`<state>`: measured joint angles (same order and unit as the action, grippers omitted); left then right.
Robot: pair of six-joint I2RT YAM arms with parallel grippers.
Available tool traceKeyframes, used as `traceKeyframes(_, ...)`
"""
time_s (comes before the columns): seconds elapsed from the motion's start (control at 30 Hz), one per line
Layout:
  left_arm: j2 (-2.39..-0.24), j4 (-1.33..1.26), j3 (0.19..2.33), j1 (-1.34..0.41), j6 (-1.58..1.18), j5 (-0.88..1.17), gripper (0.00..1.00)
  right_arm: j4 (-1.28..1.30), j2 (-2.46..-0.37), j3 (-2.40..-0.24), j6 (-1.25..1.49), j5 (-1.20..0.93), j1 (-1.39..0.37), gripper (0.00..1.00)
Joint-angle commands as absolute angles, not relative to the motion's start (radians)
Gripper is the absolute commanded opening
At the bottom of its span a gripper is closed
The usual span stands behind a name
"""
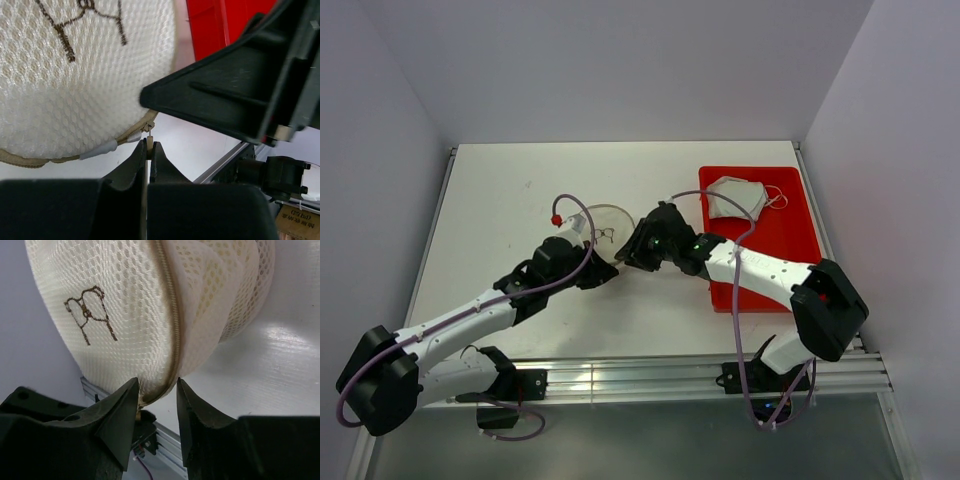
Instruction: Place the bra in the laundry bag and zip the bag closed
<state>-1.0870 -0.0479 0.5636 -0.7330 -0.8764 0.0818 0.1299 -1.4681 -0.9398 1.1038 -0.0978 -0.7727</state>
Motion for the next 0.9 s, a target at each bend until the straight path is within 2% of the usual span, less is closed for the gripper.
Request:
traceKeyframes(0.0, -1.083, -0.078, 0.611, -0.741, -0.856, 0.078, 0.00, 0.068, -1.493, -0.951, 1.129, -0.092, -0.781, 0.43)
traceKeyframes(0.07, -1.077, -0.068, 0.611, -0.741, -0.853, 0.071, 0.00, 0.069, -1.500, -0.954, 1.126, -0.086, -0.781, 0.41)
traceKeyframes(0.1, -1.069, -0.048, 0.609, -0.742, -0.851, 0.063, 0.00, 0.071, -1.502, -0.956, 1.123, -0.078, -0.781, 0.36)
traceKeyframes(0.13, -1.065, -0.035, 0.607, -0.742, -0.851, 0.051, 0.00, 0.074, -1.502, -0.954, 1.123, -0.074, -0.779, 0.15)
traceKeyframes(0.17, -1.057, -0.023, 0.604, -0.741, -0.848, 0.038, 0.00, 0.075, -1.500, -0.956, 1.123, -0.072, -0.778, 0.05)
traceKeyframes(0.2, -1.048, -0.006, 0.603, -0.739, -0.847, 0.026, 0.00, 0.078, -1.500, -0.956, 1.118, -0.066, -0.778, 0.01)
traceKeyframes(0.37, -1.011, 0.094, 0.574, -0.716, -0.851, -0.035, 0.00, 0.101, -1.500, -0.976, 1.086, -0.069, -0.764, 0.00)
traceKeyframes(0.6, -0.931, 0.138, 0.519, -0.624, -0.839, -0.015, 0.00, 0.121, -1.490, -0.968, 1.045, -0.077, -0.729, 0.00)
traceKeyframes(0.87, -0.928, 0.144, 0.522, -0.614, -0.828, -0.008, 0.00, 0.126, -1.483, -0.985, 1.019, -0.089, -0.715, 0.00)
